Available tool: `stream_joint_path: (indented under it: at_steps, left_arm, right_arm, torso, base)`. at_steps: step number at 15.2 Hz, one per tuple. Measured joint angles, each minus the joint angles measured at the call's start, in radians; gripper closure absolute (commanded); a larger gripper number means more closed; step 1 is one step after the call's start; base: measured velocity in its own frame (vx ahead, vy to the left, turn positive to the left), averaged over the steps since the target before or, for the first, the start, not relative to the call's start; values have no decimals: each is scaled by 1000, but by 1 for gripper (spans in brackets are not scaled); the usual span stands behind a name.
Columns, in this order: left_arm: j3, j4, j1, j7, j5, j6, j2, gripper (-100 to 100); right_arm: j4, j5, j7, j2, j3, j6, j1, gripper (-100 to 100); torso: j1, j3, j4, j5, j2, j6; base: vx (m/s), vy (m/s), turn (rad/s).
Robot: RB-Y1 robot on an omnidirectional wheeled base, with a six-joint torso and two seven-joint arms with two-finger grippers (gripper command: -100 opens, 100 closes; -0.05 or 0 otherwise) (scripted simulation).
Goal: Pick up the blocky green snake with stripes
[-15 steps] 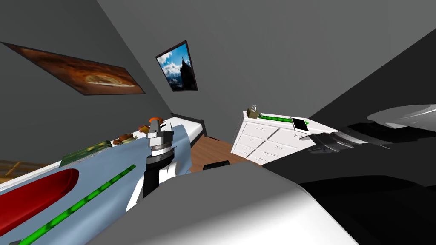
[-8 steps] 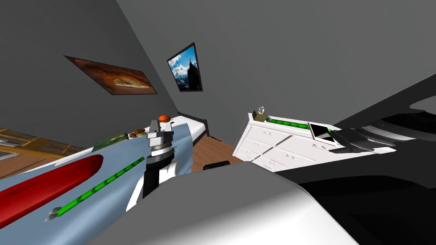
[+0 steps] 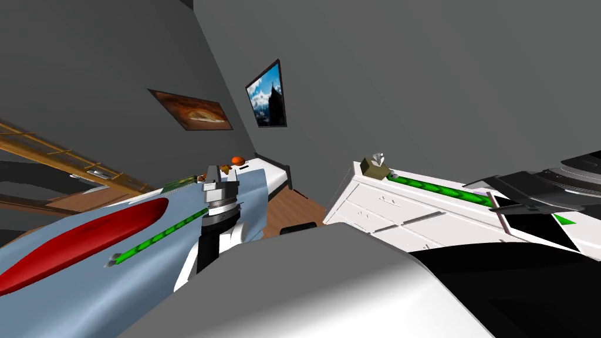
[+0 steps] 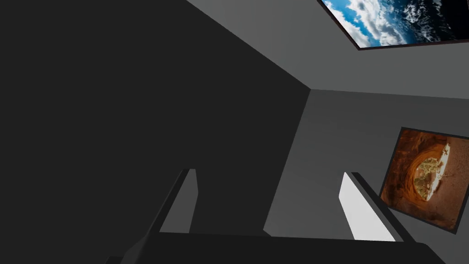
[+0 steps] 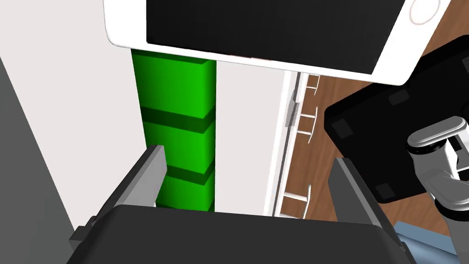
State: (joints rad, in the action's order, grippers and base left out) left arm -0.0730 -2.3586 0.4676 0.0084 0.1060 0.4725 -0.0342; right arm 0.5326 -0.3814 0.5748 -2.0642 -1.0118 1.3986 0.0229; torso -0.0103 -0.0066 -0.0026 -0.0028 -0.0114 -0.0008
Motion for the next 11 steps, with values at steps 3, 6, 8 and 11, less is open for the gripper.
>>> stream_joint_path:
  at_steps: [3,6,8,11]
  left_arm:
    - [0,0,0,0,0,0,0,0]
    - [0,0,-1,0,0,0,0,0]
    - [0,0,-1,0,0,0,0,0]
    - [0,0,-1,0,0,0,0,0]
  right_arm:
    - [3,8,10,1,-33,10,-9,-100]
    - [12,-7,-29,5,-28,-4,-14,-100]
    - [17,-24,-65,10,-18,-15,-17,-100]
    - [25,-42,-113,15,-10,-30,-22,-100]
  torso:
    - [3,1,0,0,1,1]
    - [8,10,4,2,17,0]
    - [10,13,6,2,23,0]
    - [11,15,6,3,24,2]
  base:
    - [43,-66,175]
    - [-167,-26,231]
    - [-234,9,245]
    - [-171,11,158]
